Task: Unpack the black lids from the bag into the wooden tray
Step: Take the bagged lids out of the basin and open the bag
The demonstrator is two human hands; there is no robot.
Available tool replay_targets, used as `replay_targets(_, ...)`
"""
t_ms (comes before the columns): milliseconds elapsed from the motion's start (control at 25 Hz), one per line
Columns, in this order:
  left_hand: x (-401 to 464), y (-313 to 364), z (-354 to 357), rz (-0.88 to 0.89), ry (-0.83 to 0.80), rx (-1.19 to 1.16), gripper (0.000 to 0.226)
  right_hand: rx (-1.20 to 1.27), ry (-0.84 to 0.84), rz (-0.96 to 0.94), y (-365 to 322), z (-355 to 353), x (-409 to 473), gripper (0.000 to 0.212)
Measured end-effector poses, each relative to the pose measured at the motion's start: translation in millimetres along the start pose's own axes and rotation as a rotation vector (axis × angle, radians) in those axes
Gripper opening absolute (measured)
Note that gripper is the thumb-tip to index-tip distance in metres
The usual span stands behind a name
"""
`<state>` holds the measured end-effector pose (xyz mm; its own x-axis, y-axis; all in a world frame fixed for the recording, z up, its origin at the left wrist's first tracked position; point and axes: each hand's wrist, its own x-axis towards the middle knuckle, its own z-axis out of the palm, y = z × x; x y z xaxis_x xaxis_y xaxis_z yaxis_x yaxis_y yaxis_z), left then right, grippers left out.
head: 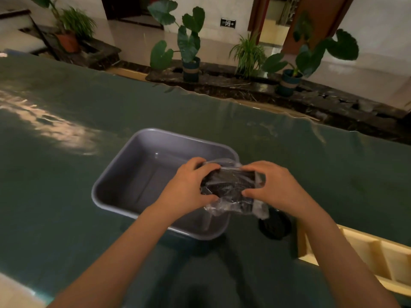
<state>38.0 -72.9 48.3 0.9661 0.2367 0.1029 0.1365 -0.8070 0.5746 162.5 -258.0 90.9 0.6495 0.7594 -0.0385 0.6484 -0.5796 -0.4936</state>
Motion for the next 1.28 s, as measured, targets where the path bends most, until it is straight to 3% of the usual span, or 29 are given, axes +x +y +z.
replay_targets(160,-32,73,72,0.015,-0.071,-0.033,0.067,0.081,-0.001,0.111,65,-10,-95,0.056)
replay_targets(320,-79,127,185,-0.075,-0.246,-0.114,0.060,0.130,-0.036,0.219,147,27,-194,0.058)
replay_targets(480,-124,150,260,-0.105,-0.389,-0.042,0.064,0.212,-0.071,0.293,205,69,-258,0.058)
replay_targets(680,-141,184,284,-0.003,-0.118,0.378,0.060,0.199,-0.015,0.210,225,90,-270,0.064)
replay_targets(840,-136,196,296,0.074,-0.176,0.456,0.062,0.212,-0.024,0.172,229,92,-276,0.068)
replay_targets(1000,-127,187,298,0.057,-0.257,0.497,0.062,0.326,0.138,0.486,238,91,-283,0.055)
replay_targets(1080,-126,187,298,0.050,-0.258,0.509,0.062,0.473,0.028,0.636,238,90,-282,0.051)
replay_targets(1160,-127,186,299,0.048,-0.262,0.509,0.062,0.558,-0.050,0.681,237,90,-281,0.047)
replay_targets(1280,-129,185,297,0.054,-0.280,0.520,0.062,0.583,0.030,0.720,244,78,-285,0.036)
